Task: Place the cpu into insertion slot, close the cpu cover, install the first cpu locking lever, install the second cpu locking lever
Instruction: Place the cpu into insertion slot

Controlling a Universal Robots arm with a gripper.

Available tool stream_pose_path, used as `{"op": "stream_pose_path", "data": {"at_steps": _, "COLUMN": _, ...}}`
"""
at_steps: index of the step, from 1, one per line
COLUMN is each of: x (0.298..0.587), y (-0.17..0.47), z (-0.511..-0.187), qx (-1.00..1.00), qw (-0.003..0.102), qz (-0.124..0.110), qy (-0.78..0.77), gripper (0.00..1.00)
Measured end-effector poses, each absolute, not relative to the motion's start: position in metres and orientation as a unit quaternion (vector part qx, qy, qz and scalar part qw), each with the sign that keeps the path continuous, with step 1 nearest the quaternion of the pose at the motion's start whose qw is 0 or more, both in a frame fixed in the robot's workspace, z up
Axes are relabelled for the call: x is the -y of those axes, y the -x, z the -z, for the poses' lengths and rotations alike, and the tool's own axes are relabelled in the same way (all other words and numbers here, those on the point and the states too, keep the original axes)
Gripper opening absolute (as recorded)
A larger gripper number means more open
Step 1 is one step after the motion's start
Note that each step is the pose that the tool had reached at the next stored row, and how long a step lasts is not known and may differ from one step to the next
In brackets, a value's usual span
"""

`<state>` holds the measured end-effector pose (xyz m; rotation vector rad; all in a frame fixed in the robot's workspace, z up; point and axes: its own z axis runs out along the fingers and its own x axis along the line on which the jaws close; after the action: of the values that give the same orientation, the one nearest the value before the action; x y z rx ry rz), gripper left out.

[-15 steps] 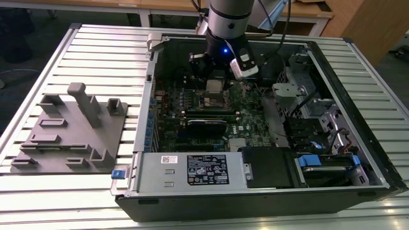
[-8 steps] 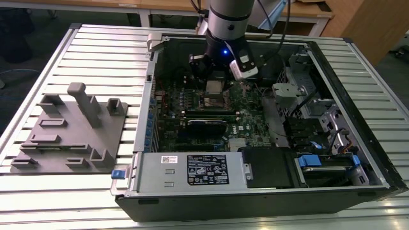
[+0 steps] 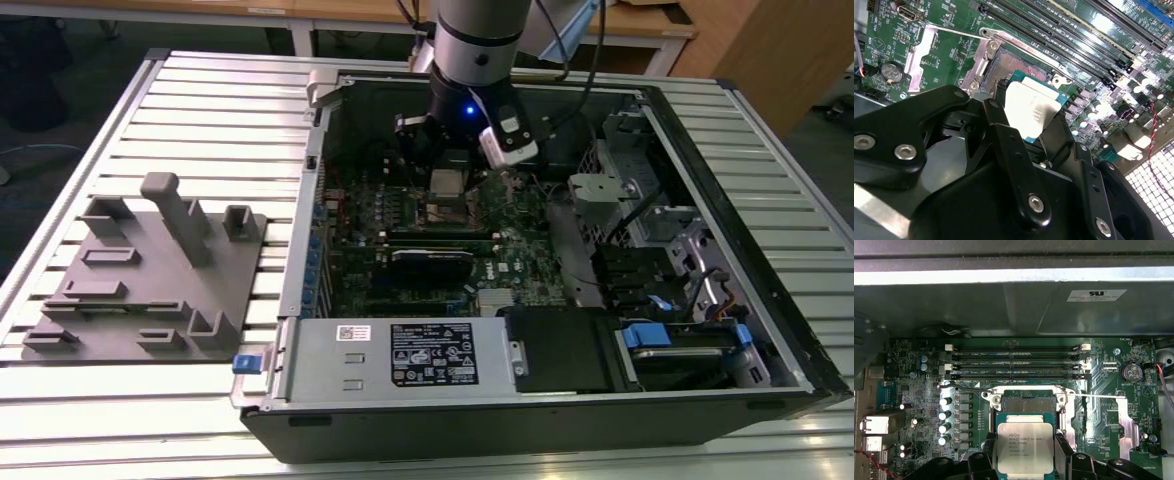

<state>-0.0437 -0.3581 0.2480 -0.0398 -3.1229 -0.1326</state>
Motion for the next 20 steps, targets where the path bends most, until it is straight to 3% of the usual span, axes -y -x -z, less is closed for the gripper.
{"op": "stream_pose_path", "data": {"at_steps": 20, "x": 0.3579, "y": 0.0438, "z": -0.2511, "qx": 0.999, "qw": 0.008, "qz": 0.042, "qy": 0.013, "gripper": 0.54}}
